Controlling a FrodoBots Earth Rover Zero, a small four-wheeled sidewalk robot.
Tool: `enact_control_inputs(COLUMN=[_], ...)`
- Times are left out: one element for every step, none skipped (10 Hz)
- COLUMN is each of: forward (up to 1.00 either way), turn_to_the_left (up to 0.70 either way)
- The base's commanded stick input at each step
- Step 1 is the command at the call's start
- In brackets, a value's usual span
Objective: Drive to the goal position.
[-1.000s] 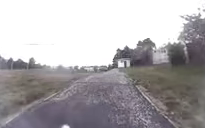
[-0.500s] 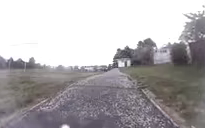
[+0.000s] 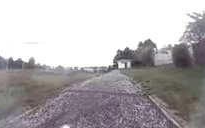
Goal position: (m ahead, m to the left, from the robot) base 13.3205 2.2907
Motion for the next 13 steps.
enact_control_inputs(forward=[0.85,0.85,0.85,0.85,0.85,1.0,1.0,1.0,1.0,1.0,1.0,1.0,1.0], turn_to_the_left=[-0.05,0.0,0.0,0.0,0.0,0.0,0.0,0.0,-0.31,-0.37,-0.4,-0.4,-0.11])
